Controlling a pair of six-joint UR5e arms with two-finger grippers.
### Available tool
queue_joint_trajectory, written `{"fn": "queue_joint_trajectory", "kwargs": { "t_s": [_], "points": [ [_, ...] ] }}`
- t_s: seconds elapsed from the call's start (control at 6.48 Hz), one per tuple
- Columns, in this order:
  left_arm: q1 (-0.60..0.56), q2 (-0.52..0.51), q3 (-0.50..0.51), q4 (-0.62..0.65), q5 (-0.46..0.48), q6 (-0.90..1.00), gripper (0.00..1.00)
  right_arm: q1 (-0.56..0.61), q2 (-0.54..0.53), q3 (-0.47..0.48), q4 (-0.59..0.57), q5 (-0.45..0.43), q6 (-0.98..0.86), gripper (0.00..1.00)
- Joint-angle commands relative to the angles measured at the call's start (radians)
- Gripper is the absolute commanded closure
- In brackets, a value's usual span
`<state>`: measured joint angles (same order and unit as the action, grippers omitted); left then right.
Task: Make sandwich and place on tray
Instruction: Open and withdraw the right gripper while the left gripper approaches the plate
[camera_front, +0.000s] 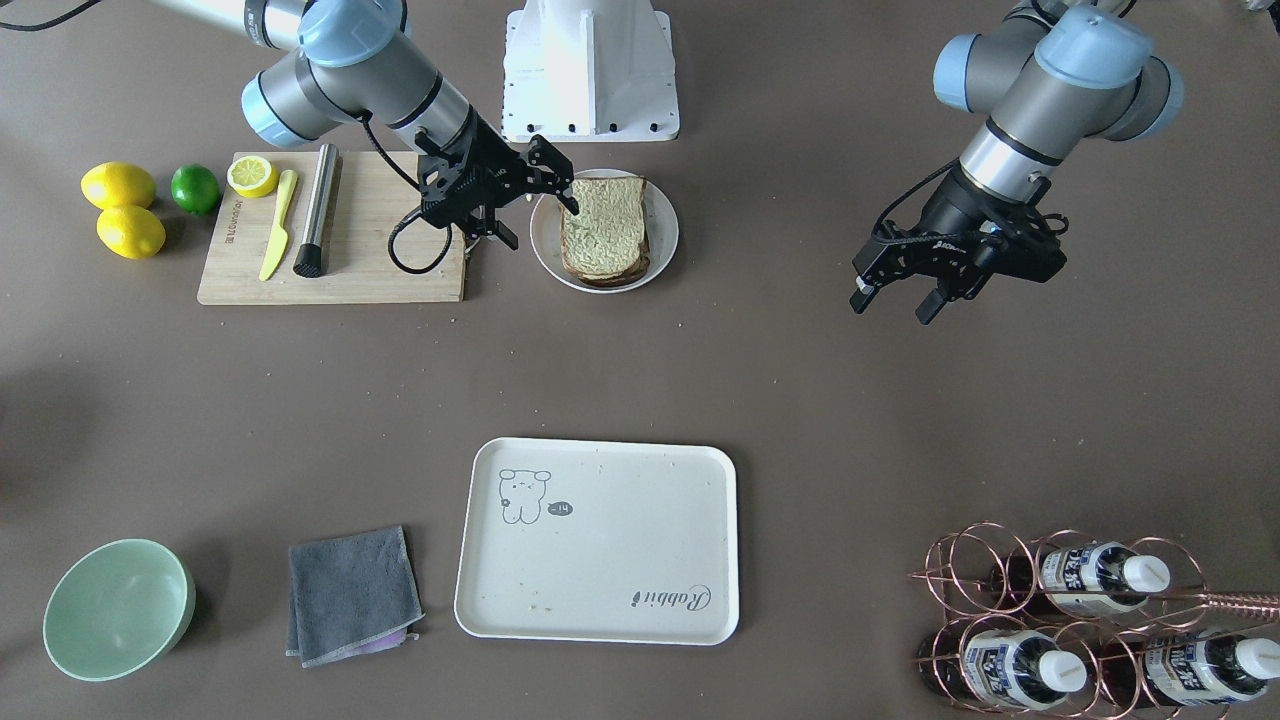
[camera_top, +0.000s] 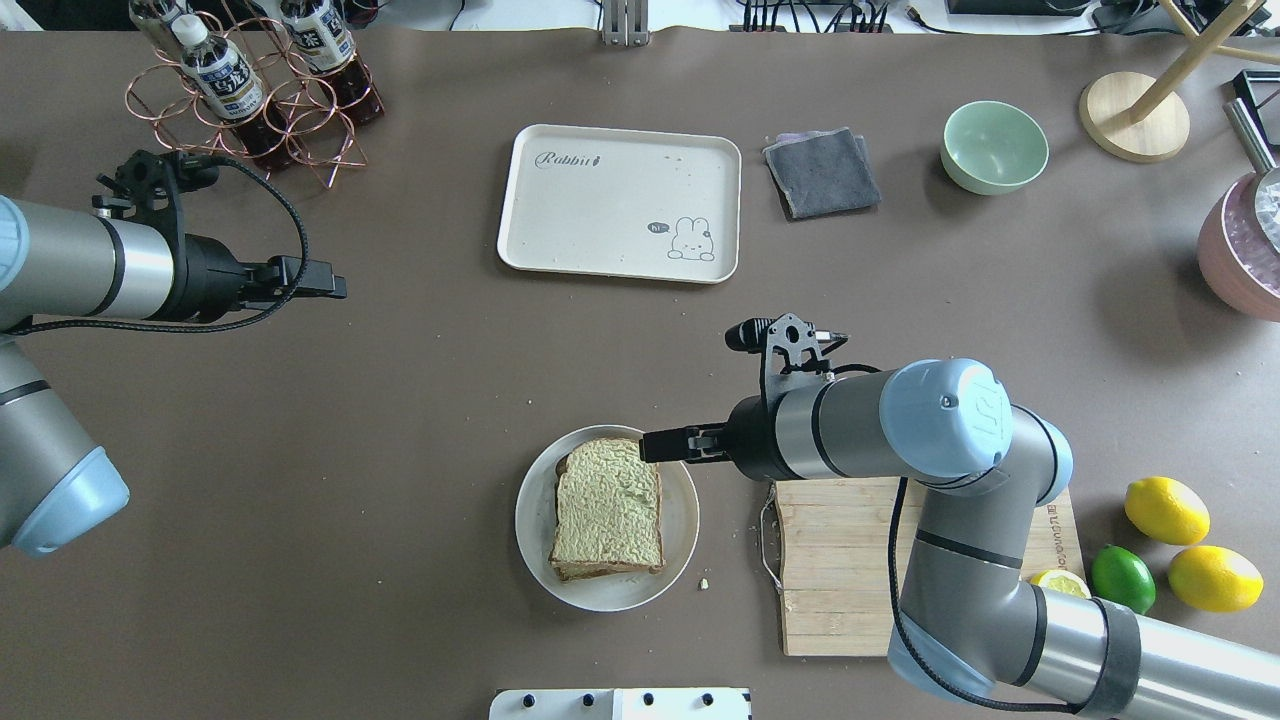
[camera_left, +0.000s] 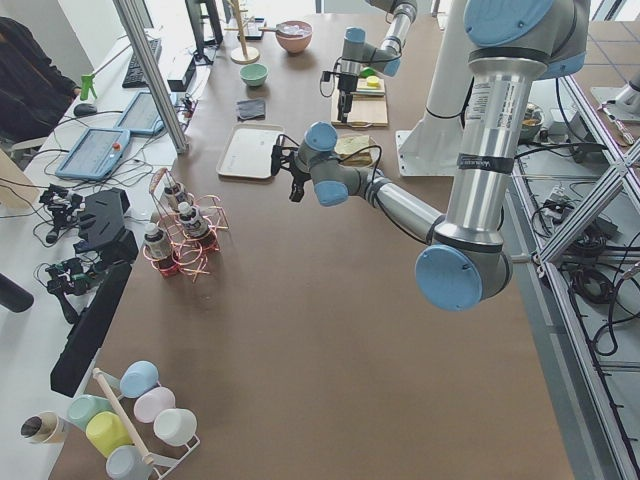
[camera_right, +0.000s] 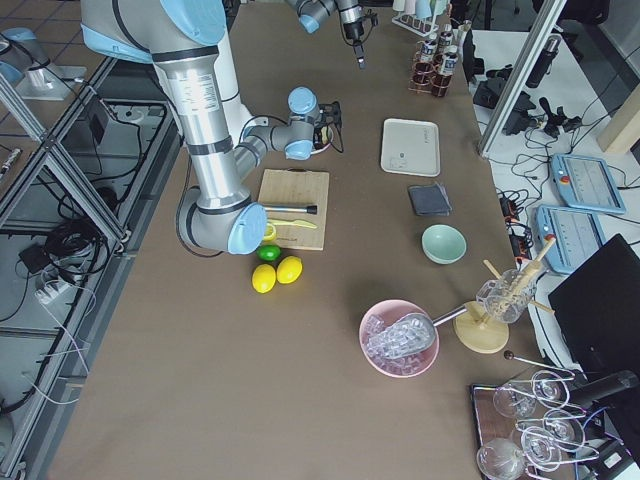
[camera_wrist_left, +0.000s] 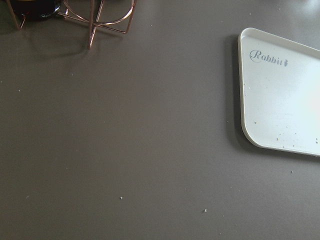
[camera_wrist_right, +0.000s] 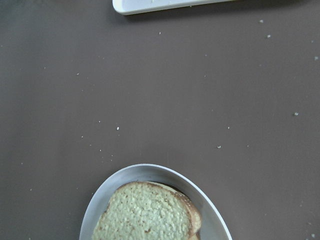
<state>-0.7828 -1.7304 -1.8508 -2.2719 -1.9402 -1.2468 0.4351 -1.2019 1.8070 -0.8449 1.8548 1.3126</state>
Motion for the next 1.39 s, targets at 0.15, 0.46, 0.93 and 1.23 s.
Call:
{"fn": "queue_joint_trajectory", "kwargs": {
  "t_s": [0.15,0.46,0.93,1.23],
  "points": [
    [0.092,-0.052,-0.024,0.002,0.054,-0.132,0.03,0.207,-0.001,0.018,-0.15,0.198,-0.003,0.0],
    [0.28,-0.07,-0.045,0.002,0.217,-0.212,0.03,0.309,-0.031,0.003,-0.166,0.242,-0.022,0.0],
    [0.448,-0.135,-0.041,0.076,0.352,-0.292,0.17,0.33,-0.08,-0.005,-0.151,0.227,-0.056,0.0],
    [0.52,-0.133,-0.028,0.091,0.42,-0.287,0.26,0.33,-0.09,-0.006,-0.151,0.225,-0.061,0.0]
  ]
}}
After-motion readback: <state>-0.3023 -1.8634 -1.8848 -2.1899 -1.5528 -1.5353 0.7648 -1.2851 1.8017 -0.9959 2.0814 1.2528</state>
